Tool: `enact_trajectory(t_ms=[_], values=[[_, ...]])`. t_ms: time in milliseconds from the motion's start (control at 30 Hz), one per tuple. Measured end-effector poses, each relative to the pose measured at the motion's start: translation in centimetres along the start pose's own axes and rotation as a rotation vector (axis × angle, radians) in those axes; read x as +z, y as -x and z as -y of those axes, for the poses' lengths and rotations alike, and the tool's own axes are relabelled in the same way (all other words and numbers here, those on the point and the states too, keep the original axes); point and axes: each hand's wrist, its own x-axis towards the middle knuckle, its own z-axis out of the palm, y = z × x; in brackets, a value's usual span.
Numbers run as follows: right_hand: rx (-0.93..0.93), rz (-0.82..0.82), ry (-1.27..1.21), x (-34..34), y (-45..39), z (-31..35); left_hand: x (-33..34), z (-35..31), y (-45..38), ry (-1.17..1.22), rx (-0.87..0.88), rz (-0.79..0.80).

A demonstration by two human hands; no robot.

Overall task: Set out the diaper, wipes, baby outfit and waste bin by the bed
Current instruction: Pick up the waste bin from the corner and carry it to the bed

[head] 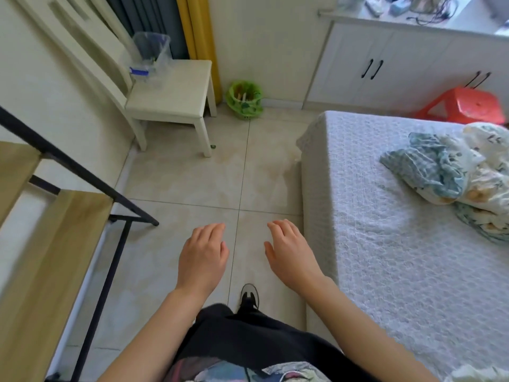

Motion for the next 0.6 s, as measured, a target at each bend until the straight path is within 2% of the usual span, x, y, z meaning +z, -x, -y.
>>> enact_trajectory(t_ms=[333, 600], values=[[0.04, 0.007, -0.029, -2.9, -14.6, -2.9, 0.3, 2.3, -14.8, 0.01, -0.051, 0.044], [0.111, 0.018, -0.044, -5.8, -28.1, -3.9, -1.3, 5.0, -30.4, 0.007, 0.005, 0.07]])
